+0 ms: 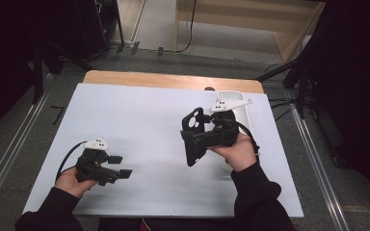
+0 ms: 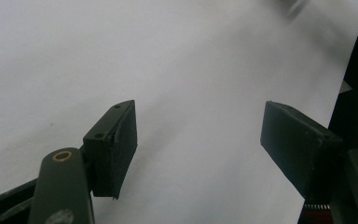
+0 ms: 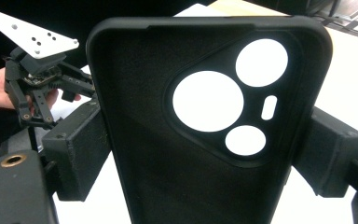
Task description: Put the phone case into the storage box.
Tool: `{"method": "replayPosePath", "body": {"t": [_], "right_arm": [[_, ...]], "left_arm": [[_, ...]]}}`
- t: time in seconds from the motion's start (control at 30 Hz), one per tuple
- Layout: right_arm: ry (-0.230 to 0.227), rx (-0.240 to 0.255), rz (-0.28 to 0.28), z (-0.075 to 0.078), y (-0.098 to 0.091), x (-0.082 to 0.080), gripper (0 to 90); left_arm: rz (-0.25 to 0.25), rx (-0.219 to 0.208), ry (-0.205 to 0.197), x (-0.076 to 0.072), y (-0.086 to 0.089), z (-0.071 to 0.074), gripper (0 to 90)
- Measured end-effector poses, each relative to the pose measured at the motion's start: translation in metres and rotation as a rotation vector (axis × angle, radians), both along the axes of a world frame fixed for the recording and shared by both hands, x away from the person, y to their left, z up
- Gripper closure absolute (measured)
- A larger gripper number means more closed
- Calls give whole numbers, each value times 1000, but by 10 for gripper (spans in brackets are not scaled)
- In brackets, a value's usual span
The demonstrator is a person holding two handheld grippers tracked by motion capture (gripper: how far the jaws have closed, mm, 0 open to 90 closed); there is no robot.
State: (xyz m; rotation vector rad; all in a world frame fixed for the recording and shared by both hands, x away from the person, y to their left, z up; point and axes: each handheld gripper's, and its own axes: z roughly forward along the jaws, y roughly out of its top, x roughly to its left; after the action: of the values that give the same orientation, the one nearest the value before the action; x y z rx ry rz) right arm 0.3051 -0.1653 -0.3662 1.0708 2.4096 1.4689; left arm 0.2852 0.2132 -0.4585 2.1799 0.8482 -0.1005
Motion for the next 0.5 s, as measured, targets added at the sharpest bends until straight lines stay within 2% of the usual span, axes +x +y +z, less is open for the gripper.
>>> {"method": "replayPosePath", "body": {"t": [0.07, 0.5], "right_arm": [[-5, 1, -7, 2, -3, 0, 124], [-40, 9, -71, 16, -30, 3, 124]], "left_arm": [[4, -1, 18, 0, 1, -1, 269], [16, -7, 7, -3, 5, 1, 269]]}}
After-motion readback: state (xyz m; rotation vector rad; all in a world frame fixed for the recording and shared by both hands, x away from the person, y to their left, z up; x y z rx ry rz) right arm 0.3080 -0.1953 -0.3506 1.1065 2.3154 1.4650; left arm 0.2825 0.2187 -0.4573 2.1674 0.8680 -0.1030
